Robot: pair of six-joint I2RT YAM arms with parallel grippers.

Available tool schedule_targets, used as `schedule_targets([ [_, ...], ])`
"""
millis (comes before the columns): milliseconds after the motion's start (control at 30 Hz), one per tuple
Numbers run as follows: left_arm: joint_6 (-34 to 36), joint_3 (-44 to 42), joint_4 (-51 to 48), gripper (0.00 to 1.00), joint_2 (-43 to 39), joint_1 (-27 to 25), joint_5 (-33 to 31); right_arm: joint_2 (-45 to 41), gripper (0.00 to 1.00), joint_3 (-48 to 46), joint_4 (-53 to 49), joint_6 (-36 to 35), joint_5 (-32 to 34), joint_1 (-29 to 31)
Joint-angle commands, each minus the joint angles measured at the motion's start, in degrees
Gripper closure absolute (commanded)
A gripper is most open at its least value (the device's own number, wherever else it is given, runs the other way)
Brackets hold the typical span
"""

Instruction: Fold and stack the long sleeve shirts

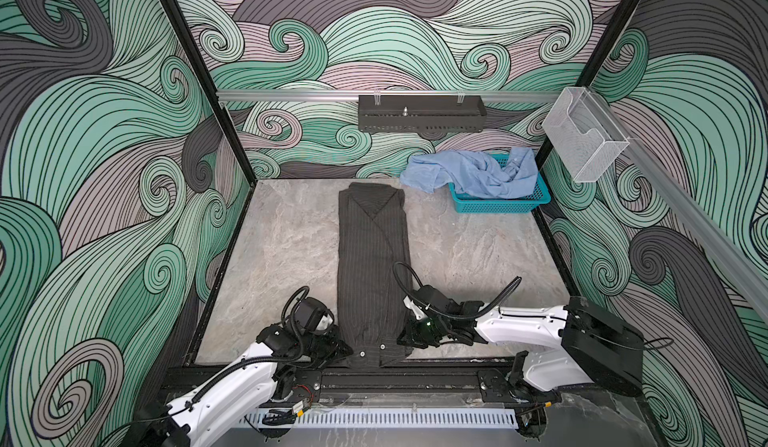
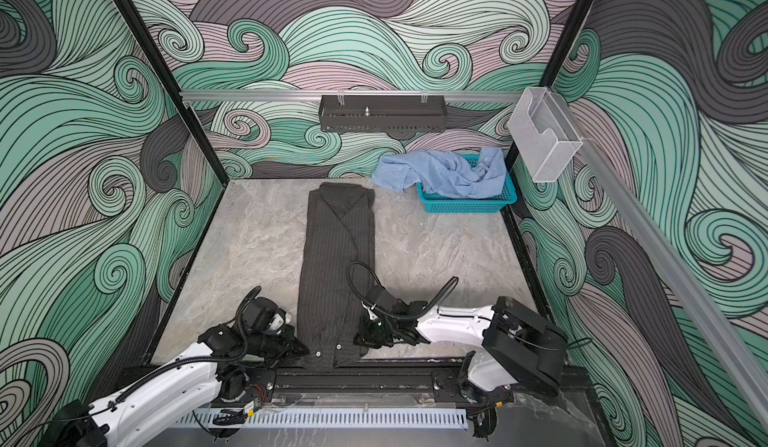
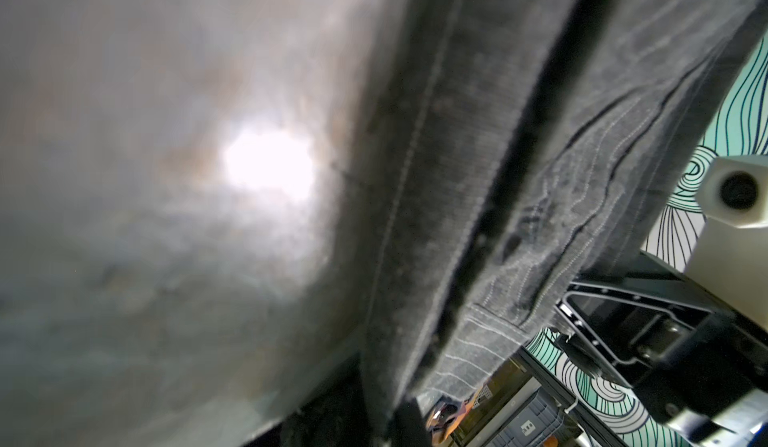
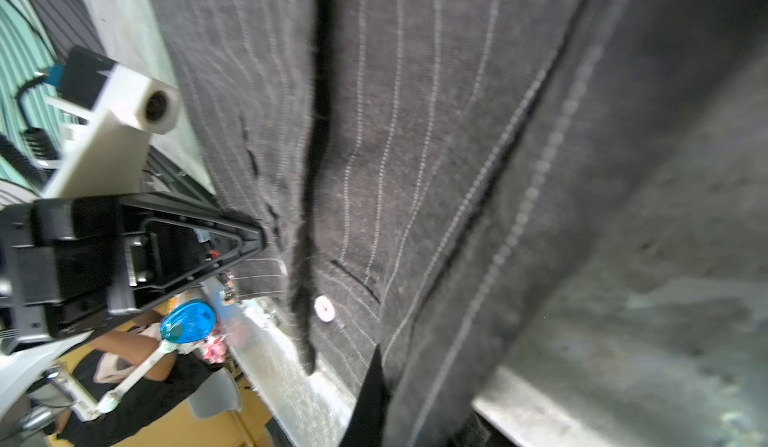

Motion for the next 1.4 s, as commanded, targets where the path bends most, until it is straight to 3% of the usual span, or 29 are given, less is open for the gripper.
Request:
schedule_targets([
  [0,-0.82,4.38,-7.24,1.00,-2.74,-0.43,1.65,-3.27,0.98,1.85,-4.15,1.52,-3.57,0.85],
  [133,-2.96,9.03,-9.06,1.00,-6.08,-0.43,0.94,-8.53,1.00,2.16,-5.28,4.43,-3.11,0.71],
  [267,-4.67,14.53,-7.47,1.00,-6.74,-0.14,-3.81,-11.52,1.00,3.59,-4.36,5.90,-4.69,-2.38],
  [500,-1.65,23.98,-0.40,1.00,8.44,3.41,-0.76,-10.52,1.00,9.86,-11.14,6.79,-8.35,-11.72],
  [733,2.75,33.83,2.29,1.00,22.89,14.74,7.37,-2.46,1.00,16.96,-10.84,10.64,-15.15,-20.53],
  [900,6.94,43.22,2.72,1.00,37.07,18.10,13.48,6.85,1.00,22.77,-8.93,11.45,-21.04,-25.08],
  [1367,10.56,55.85,0.97,1.00,54.78,24.22,14.02,24.20,0.98,38.24,-8.87,9.73,-26.56,-34.41],
])
